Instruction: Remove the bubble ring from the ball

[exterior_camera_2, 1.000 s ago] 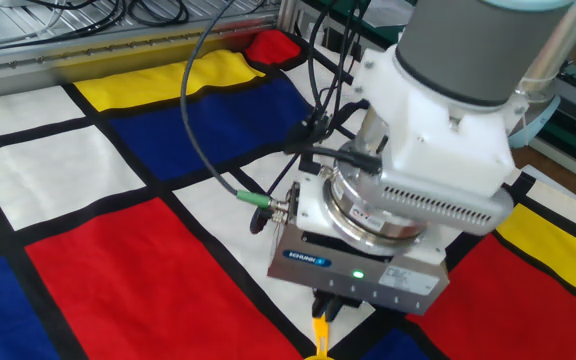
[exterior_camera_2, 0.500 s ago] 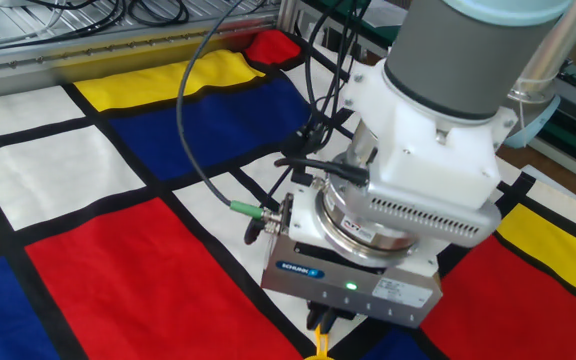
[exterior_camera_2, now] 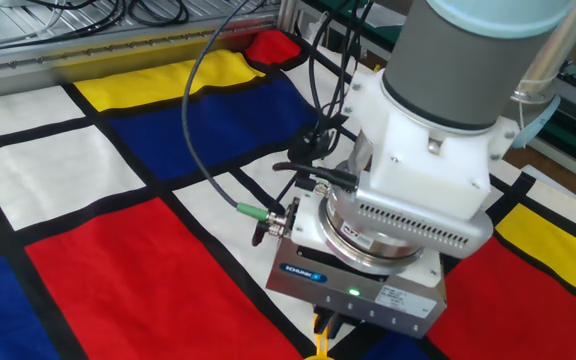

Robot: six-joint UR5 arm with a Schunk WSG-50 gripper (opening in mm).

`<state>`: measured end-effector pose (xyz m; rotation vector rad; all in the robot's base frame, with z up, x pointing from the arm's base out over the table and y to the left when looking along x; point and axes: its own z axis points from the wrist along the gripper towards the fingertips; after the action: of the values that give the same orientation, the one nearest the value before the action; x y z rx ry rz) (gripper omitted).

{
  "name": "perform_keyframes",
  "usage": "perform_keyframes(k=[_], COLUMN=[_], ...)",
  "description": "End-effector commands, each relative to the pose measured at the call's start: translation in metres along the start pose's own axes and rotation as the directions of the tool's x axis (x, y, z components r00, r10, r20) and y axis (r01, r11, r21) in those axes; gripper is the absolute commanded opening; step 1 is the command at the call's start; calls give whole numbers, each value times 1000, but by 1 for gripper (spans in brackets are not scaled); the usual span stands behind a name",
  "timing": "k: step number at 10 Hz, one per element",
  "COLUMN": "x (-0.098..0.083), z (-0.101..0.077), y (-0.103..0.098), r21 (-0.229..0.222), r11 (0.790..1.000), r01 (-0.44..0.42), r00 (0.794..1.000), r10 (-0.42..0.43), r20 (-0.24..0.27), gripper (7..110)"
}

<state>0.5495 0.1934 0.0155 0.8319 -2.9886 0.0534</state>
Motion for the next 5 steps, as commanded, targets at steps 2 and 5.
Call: perform_keyframes(k=[2, 5], x=[6, 16], z=[1, 0], y=[4, 1], r21=[-5, 7], r11=[1000, 1000], r01=[-20, -7], r00=[1000, 998], r10=[20, 7], r20=[-23, -63], gripper=[7, 7])
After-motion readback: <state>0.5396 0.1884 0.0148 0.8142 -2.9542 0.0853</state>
